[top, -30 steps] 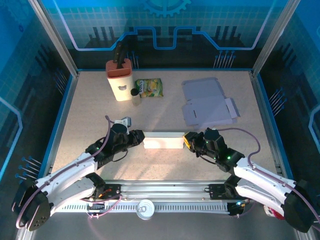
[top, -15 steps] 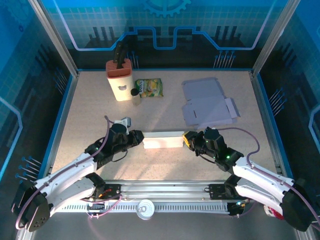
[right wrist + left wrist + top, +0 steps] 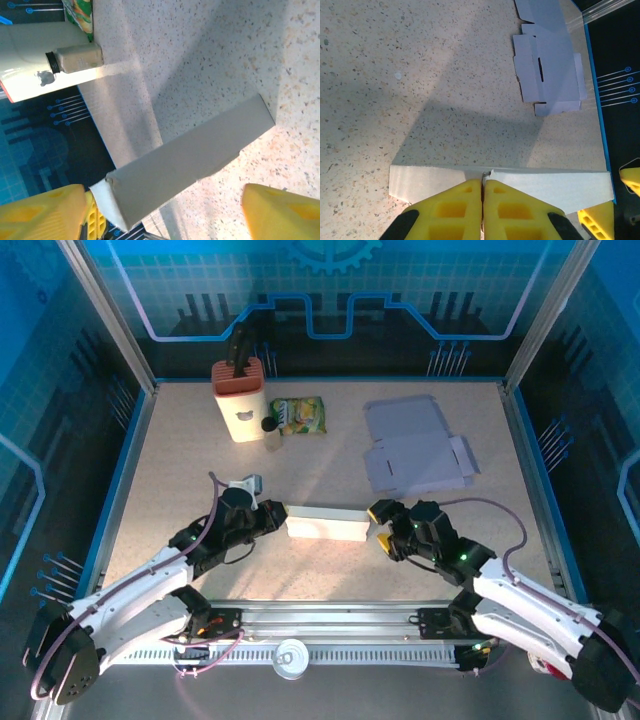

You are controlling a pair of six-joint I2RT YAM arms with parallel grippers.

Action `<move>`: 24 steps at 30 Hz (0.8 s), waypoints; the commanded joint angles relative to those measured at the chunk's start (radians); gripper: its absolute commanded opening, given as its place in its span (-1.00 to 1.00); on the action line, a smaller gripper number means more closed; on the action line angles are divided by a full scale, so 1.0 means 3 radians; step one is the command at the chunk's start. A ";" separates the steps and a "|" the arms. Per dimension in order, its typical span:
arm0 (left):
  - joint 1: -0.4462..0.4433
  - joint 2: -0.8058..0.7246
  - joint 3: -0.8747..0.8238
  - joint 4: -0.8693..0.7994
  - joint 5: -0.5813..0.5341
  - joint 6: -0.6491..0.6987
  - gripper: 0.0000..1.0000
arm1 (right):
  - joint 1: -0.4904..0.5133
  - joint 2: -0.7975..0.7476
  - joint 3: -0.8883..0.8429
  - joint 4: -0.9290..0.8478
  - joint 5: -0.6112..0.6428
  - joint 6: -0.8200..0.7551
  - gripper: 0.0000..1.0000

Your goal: Fold the paper box

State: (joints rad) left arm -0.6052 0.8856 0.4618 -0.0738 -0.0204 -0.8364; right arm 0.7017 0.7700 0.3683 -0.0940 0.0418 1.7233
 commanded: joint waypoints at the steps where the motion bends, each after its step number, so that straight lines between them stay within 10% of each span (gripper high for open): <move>1: -0.0027 0.0035 -0.0087 -0.0457 0.0071 0.0038 -0.87 | 0.0073 -0.0048 0.0039 -0.0103 0.0174 0.0349 0.78; 24: -0.0139 -0.0060 -0.0090 -0.0490 -0.0018 0.0066 -0.90 | -0.0099 0.1717 0.0211 0.1652 -0.0438 0.1185 0.67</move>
State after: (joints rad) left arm -0.6319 0.8642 0.4618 -0.1001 -0.0334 -0.8360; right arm 0.6956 1.2247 0.4213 0.2684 -0.0387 2.0579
